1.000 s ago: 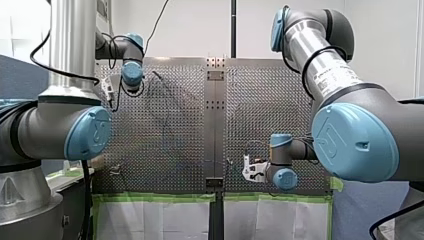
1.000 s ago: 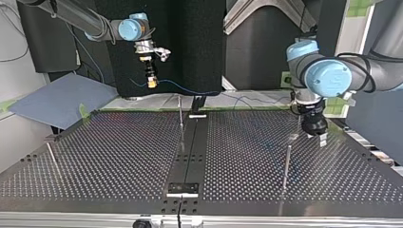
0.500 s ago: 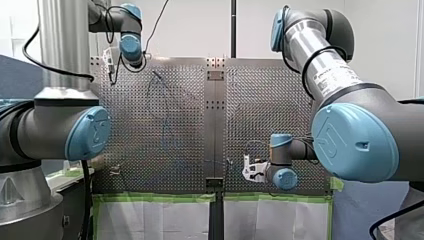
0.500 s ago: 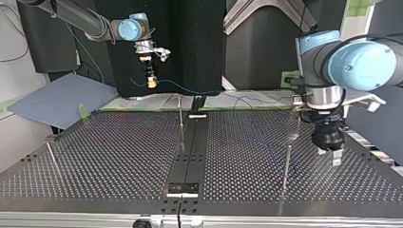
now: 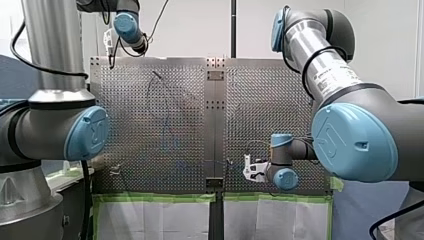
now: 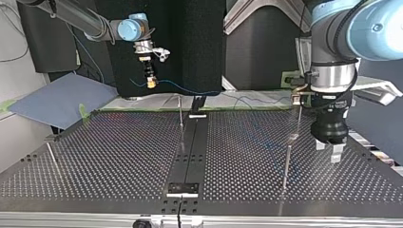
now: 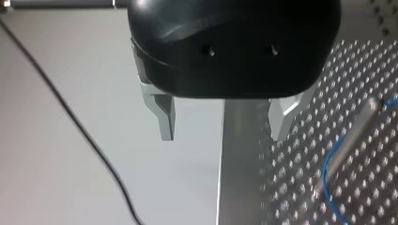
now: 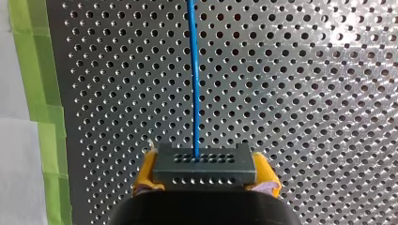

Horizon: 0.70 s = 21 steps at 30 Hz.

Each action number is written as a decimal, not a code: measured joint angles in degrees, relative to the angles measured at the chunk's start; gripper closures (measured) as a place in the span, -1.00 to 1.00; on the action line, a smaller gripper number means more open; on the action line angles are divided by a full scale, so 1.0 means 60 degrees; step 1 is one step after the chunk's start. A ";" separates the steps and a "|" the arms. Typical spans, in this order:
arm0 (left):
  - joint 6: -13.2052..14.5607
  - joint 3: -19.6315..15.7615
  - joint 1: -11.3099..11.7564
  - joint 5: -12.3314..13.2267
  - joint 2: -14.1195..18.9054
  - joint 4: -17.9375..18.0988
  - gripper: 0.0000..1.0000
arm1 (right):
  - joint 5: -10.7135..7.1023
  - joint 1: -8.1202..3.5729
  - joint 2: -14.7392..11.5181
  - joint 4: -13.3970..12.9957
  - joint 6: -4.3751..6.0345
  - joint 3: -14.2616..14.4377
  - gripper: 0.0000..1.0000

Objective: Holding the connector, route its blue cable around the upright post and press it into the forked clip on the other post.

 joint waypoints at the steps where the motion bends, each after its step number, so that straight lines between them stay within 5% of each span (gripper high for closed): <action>1: 0.0069 -0.0002 -0.0071 0.0078 -0.0013 -0.0085 -0.97 | -0.0001 -0.0003 0.0000 0.0001 0.0002 0.0000 1.00; 8: 0.0353 -0.0107 -0.0457 0.0400 -0.0394 -0.0579 -0.97 | 0.0000 -0.0004 0.0003 0.0013 0.0005 0.0000 1.00; 21: 0.0466 -0.0176 -0.0755 0.0279 -0.0904 -0.1656 -0.97 | -0.0129 -0.0001 0.0004 0.0015 0.0005 0.0000 1.00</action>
